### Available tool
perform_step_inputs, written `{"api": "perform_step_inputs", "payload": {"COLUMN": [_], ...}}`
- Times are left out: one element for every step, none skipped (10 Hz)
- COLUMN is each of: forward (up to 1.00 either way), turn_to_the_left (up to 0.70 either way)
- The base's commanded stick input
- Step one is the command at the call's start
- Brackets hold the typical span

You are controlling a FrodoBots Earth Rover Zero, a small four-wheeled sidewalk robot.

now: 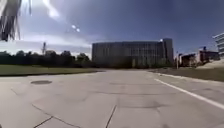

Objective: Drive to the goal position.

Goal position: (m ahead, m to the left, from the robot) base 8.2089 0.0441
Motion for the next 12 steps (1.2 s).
{"api": "perform_step_inputs", "payload": {"forward": [0.50, 0.50, 0.50, 0.50, 0.50, 0.50, 0.50, 0.50, 0.50, 0.50, 0.50, 0.50], "turn_to_the_left": [0.00, 0.00, 0.00, 0.00, 0.00, 0.00, 0.00, 0.00, 0.00, -0.26, -0.50, -0.50]}}
